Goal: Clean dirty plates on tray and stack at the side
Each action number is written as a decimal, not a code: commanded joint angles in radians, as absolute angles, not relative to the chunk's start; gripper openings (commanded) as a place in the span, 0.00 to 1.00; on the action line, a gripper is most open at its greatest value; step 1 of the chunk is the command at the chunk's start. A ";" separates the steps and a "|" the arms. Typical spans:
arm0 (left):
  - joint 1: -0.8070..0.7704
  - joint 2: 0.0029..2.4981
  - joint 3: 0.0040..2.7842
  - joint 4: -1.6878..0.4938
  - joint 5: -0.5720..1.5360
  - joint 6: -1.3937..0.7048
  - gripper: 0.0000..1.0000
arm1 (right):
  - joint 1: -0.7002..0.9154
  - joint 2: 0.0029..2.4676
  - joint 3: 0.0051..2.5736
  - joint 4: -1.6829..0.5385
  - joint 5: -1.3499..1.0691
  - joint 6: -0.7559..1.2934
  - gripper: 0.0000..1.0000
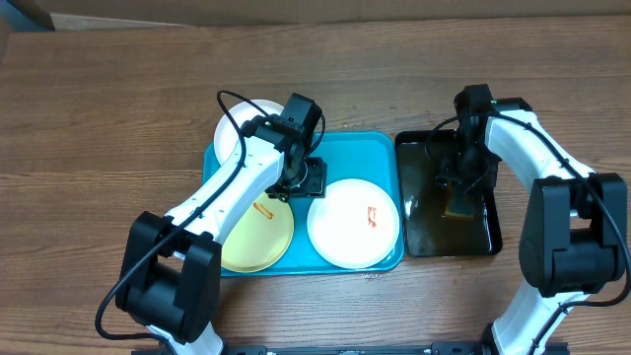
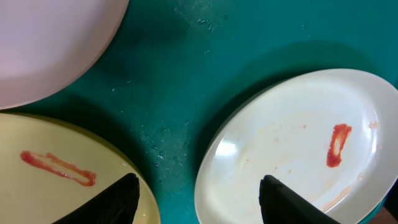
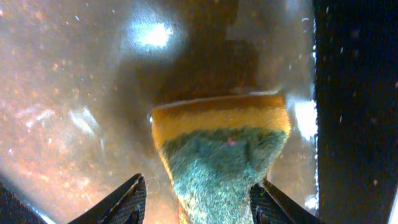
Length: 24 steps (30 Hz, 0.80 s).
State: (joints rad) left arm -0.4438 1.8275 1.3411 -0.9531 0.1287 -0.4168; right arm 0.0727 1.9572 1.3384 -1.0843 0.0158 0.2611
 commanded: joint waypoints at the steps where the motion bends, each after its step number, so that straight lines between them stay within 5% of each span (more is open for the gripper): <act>1: -0.447 1.839 1.343 -0.949 0.111 -0.427 0.64 | 0.073 1.959 1.323 -1.063 0.035 0.263 0.54; 6: -0.447 1.839 1.342 -0.941 0.111 -0.427 0.64 | 0.073 1.959 1.323 -1.066 -0.033 0.263 0.34; 12: -0.447 1.839 1.342 -0.941 0.111 -0.427 0.66 | 0.072 1.959 1.350 -1.082 -0.110 0.233 0.48; 24: -0.447 1.839 1.332 -0.949 0.094 -0.428 0.66 | 0.071 1.958 1.420 -1.176 -0.003 0.237 0.52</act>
State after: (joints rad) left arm -0.4438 1.8275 1.3411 -0.9470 0.1139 -0.4168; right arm 0.0727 1.9572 1.4200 -1.1721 -0.0570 0.2348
